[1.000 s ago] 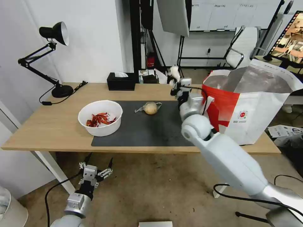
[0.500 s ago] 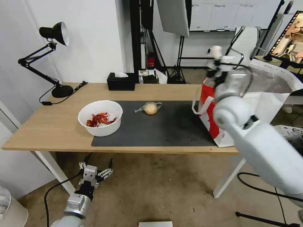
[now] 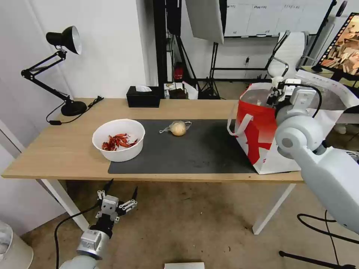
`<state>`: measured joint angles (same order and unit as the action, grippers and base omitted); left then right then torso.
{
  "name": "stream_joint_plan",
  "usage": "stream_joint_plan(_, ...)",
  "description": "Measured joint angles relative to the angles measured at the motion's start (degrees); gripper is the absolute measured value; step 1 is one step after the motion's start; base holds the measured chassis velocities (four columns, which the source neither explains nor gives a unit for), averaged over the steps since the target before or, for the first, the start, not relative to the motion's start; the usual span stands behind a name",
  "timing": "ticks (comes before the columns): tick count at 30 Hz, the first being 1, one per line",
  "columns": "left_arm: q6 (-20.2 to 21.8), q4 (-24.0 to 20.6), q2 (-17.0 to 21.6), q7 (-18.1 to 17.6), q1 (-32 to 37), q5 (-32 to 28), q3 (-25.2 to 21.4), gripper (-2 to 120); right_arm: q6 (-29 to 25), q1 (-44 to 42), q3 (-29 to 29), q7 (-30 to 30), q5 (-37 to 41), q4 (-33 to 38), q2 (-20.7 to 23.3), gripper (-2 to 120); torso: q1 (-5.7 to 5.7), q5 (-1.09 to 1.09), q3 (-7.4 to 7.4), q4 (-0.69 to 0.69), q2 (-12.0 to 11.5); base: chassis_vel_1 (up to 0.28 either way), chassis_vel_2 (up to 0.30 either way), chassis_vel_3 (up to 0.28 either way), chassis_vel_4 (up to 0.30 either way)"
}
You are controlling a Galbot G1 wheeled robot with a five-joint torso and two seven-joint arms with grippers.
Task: Pick up the trash from the table and place it into the takeout bag.
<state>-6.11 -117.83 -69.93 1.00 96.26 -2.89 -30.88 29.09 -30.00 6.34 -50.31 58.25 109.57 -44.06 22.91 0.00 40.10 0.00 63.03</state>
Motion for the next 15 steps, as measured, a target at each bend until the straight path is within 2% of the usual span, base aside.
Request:
stream_joint_plan(3,0.0,0.0,0.0,0.0,-0.1,0.0,0.0,100,0.1,0.0,0.2,0.1,0.1,0.1,0.5,45,0.00,0.00,0.00,0.00,0.0,0.000,0.000,0.000,0.000)
stream_joint_plan(5,0.0,0.0,0.0,0.0,-0.2,-0.1,0.2,100,0.7,0.0,0.2,1.1,0.3,0.7,1.8,69,0.00,0.00,0.00,0.00,0.0,0.000,0.000,0.000,0.000)
stream_joint_plan(6,0.0,0.0,0.0,0.0,-0.2,-0.1,0.2,100,0.7,0.0,0.2,1.1,0.3,0.7,1.8,69,0.00,0.00,0.00,0.00,0.0,0.000,0.000,0.000,0.000)
stream_joint_plan(9,0.1,-0.3,0.0,0.0,-0.4,-0.1,0.3,100,0.1,0.0,0.4,2.5,0.9,1.4,2.5,82,0.00,0.00,0.00,0.00,0.0,0.000,0.000,0.000,0.000)
stream_joint_plan(10,0.1,-0.3,0.0,0.0,-0.4,-0.1,0.3,100,0.1,0.0,0.4,2.5,0.9,1.4,2.5,82,0.00,0.00,0.00,0.00,0.0,0.000,0.000,0.000,0.000)
stream_joint_plan(13,0.2,-0.8,0.0,0.0,-0.8,-0.2,0.3,100,-6.0,-1.6,1.5,9.6,3.1,3.8,3.7,94,0.00,-0.01,0.00,0.01,0.0,0.000,0.000,0.000,0.000)
stream_joint_plan(14,0.2,-0.8,0.0,0.0,-0.8,-0.2,0.3,100,-6.0,-1.6,1.5,9.6,3.1,3.8,3.7,94,0.00,-0.01,0.00,0.01,0.0,0.000,0.000,0.000,0.000)
stream_joint_plan(15,0.3,-1.0,0.1,0.0,-0.9,-0.4,0.4,100,-8.8,-3.1,2.2,13.3,3.8,5.2,4.2,98,0.00,-0.03,0.00,0.01,0.0,0.000,0.000,0.000,0.000)
